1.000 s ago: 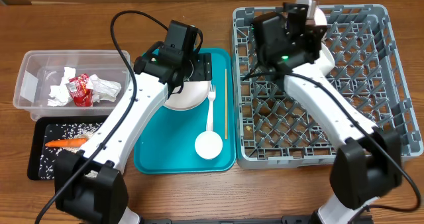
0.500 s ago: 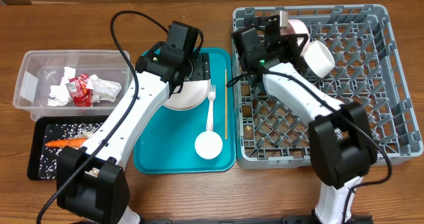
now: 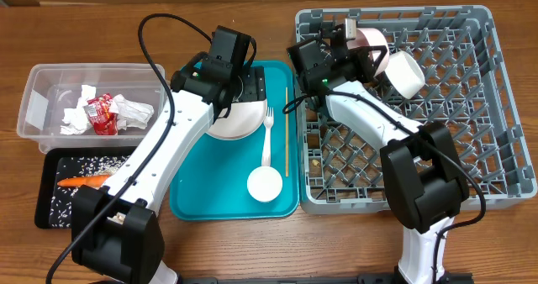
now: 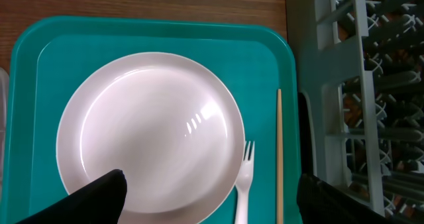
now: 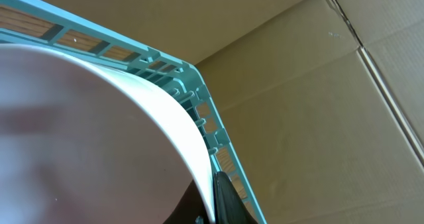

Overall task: Sort waste into correct bins and load items into the dishwasher
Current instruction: 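Set the pink bowl into the rack with the right gripper and release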

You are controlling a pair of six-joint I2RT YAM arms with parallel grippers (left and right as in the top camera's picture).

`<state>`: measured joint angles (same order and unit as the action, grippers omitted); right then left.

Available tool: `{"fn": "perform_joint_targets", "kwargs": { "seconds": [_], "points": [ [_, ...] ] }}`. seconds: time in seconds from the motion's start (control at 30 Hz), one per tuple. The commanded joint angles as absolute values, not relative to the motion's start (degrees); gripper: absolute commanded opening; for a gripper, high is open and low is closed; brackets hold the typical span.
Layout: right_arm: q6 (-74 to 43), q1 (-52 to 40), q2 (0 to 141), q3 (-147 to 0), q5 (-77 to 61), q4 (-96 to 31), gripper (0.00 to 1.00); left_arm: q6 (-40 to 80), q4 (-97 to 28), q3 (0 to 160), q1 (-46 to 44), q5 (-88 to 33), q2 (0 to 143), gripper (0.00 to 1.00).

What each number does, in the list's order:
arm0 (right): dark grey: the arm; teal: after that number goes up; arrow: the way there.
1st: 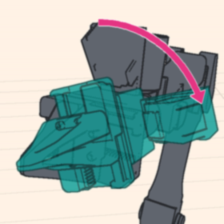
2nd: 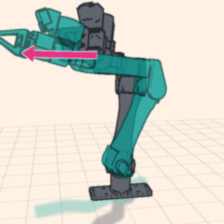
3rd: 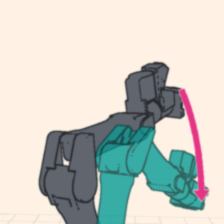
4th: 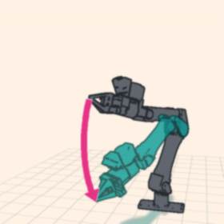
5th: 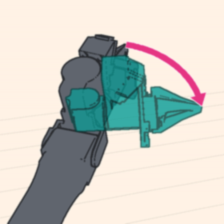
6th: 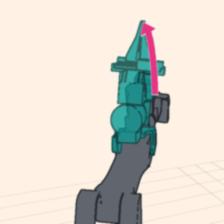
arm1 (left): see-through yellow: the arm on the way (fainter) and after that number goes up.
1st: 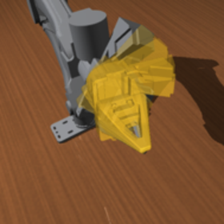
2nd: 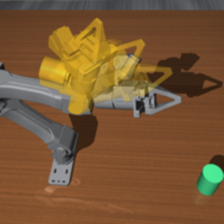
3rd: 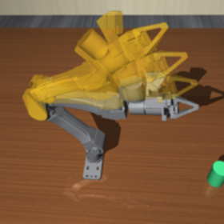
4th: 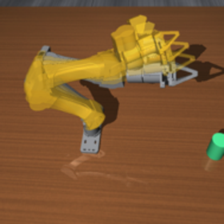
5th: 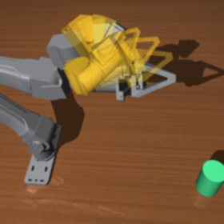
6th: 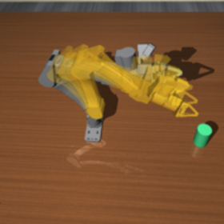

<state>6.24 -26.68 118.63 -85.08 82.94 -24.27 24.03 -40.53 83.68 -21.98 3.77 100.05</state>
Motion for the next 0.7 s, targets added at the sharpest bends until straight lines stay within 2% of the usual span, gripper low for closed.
{"fn": "perform_joint_targets", "kwargs": {
  "seconds": [0.0, 0.3, 0.33, 0.37, 0.4, 0.43, 0.47, 0.67],
  "points": [
    [7.62, -27.49, 119.92, -85.67, 82.63, -24.08, 0.04, 24.91, -40.51, 83.57, -21.65, 4.89, 100.42, 0.84],
    [7.57, -29.61, 119.92, -85.67, 79.64, -24.08, 0.04, 24.88, -40.69, 83.57, -21.65, 4.91, 100.42, 0.84],
    [7.57, -29.69, 119.92, -85.67, 79.5, -24.08, 0.08, 24.88, -40.71, 83.57, -21.65, 4.93, 100.42, 0.84],
    [7.57, -29.85, 119.92, -85.67, 79.46, -24.1, 0.19, 24.88, -40.71, 83.57, -21.65, 4.93, 100.42, 0.84],
    [7.57, -29.91, 119.92, -85.67, 79.46, -24.1, 0.24, 24.88, -40.71, 83.57, -21.65, 4.93, 100.42, 0.84],
    [7.57, -30.02, 119.92, -85.67, 79.46, -24.08, 0.35, 24.88, -40.71, 83.57, -21.65, 4.93, 100.44, 0.84],
    [7.6, -30.15, 119.92, -85.67, 79.46, -24.1, 0.53, 24.88, -40.71, 83.57, -21.65, 4.93, 100.42, 0.85],
    [8.01, -30.33, 119.92, -85.67, 80.16, -24.08, 0.7, 24.86, -40.71, 83.57, -21.65, 4.93, 100.44, 0.87]
  ]
}}
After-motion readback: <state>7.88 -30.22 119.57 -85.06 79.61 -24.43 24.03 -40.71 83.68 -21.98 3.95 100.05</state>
